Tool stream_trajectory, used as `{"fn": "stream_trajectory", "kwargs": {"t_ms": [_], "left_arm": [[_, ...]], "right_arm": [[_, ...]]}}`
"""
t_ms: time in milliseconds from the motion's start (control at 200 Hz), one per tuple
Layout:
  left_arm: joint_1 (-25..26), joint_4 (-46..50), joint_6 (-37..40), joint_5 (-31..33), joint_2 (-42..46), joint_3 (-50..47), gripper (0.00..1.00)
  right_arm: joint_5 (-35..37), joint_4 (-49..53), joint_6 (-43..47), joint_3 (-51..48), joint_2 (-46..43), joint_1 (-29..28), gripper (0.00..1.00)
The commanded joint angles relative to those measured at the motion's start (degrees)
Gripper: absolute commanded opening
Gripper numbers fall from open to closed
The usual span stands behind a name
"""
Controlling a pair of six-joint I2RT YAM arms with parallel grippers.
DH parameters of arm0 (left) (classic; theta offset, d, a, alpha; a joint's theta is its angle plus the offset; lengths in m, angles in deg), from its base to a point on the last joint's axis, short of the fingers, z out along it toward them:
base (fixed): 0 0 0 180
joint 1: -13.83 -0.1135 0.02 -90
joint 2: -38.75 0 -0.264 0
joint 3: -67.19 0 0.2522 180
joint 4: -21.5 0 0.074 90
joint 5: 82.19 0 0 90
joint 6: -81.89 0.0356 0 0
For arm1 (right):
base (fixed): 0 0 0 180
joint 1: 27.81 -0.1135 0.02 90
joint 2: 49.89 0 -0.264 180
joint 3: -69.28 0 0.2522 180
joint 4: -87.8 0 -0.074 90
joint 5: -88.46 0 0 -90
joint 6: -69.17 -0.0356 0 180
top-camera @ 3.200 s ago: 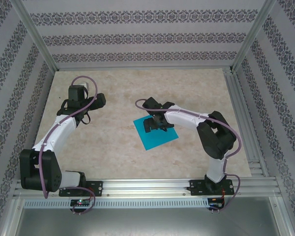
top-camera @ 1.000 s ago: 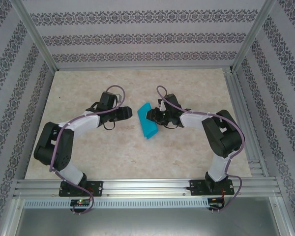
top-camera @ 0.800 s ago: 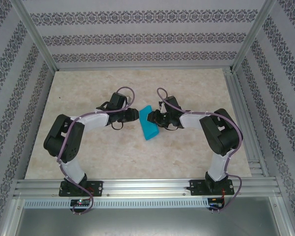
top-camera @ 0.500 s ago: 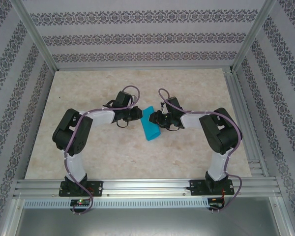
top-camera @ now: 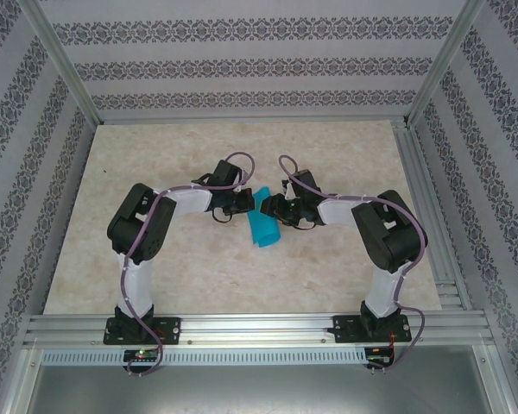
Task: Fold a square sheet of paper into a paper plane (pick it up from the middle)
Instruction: Hold the square sheet of paper at the center of the table, then fold the square sheet of paper in half at the center of the table.
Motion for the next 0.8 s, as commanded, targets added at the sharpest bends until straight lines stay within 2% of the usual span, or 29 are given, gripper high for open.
{"fn": "stream_trajectory", "kwargs": {"t_ms": [0, 165, 380, 669, 794], "left_arm": [[0.96, 3.82, 2.30, 0.76, -1.76, 1.90, 0.03], [1.44, 4.98, 3.22, 0.42, -2.66, 3.18, 0.03], [1.96, 5.86, 3.62, -0.03, -3.19, 4.59, 0.05], [2.23, 5.64, 3.14, -1.21, -3.63, 5.91, 0.06], [2.37, 5.63, 2.89, -1.63, -3.55, 6.48, 0.07]], "right_arm": [[1.24, 5.68, 2.71, 0.21, -3.52, 0.79, 0.56], [5.65, 15.74, 9.80, 2.83, -5.68, 1.01, 0.64], [7.31, 23.98, 16.69, 8.08, -3.38, 0.07, 0.66], [7.05, 26.15, 17.93, 11.08, 0.69, -1.73, 0.66], [7.38, 25.58, 17.38, 10.50, 1.36, -1.72, 0.61]]}}
